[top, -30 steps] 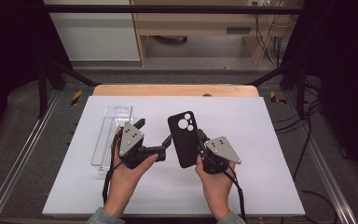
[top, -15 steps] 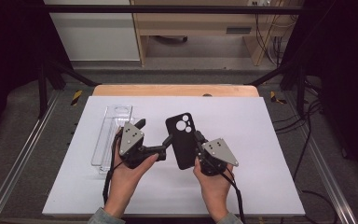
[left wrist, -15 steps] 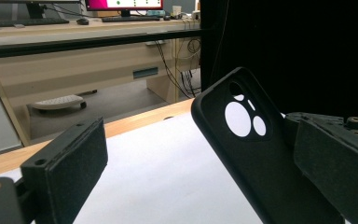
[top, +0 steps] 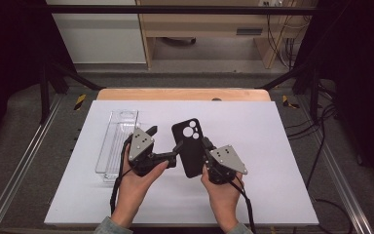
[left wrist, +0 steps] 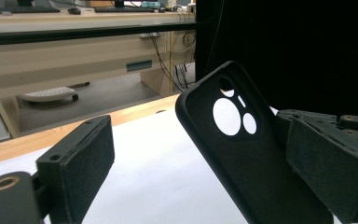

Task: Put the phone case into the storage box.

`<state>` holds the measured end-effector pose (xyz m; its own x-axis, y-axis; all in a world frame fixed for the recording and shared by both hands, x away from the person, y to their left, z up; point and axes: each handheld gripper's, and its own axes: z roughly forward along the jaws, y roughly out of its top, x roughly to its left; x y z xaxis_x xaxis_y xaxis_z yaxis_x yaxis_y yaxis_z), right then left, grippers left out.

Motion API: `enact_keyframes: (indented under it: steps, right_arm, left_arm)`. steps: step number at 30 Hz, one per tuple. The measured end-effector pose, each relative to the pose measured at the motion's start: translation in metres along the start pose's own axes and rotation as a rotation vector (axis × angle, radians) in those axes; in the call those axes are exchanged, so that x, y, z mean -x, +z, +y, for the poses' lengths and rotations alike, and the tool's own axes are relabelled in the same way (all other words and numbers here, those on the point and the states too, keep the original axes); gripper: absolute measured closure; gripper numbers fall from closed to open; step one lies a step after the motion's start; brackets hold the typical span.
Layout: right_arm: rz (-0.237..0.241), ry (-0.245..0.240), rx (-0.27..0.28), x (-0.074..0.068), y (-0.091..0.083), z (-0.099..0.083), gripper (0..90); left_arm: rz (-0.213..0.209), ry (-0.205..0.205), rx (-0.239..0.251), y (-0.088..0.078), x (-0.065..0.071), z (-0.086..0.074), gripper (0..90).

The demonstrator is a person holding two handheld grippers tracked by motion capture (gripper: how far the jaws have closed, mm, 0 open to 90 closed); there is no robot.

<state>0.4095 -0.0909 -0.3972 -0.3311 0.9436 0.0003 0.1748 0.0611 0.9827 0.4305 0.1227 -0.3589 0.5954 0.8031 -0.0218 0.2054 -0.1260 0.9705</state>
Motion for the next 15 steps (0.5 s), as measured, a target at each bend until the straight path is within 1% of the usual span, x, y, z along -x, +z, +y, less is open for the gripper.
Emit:
enact_keyframes:
  steps: [3,5,8,10,15]
  right_arm:
    - [0.002,-0.002,0.0,-0.0008,0.0,-0.0003,88.6]
    - [0.002,-0.004,0.002,-0.0015,-0.0002,-0.0003,88.6]
    - [0.002,-0.008,0.004,-0.002,-0.0002,-0.0005,88.6]
    - [0.002,-0.01,0.005,-0.0021,-0.0002,-0.0005,88.6]
    - [0.002,-0.014,0.006,-0.0028,-0.0006,-0.0007,88.6]
  left_arm:
    - [0.004,-0.02,-0.019,0.0031,0.0,-0.0003,11.0]
    - [0.015,-0.024,-0.034,0.0046,0.0003,-0.0004,12.8]
    - [0.023,-0.029,-0.053,0.0066,0.0014,-0.0006,17.7]
    - [0.03,-0.028,-0.057,0.007,0.0024,-0.0005,22.8]
    - [0.029,-0.037,-0.079,0.0094,0.0047,-0.0008,34.1]
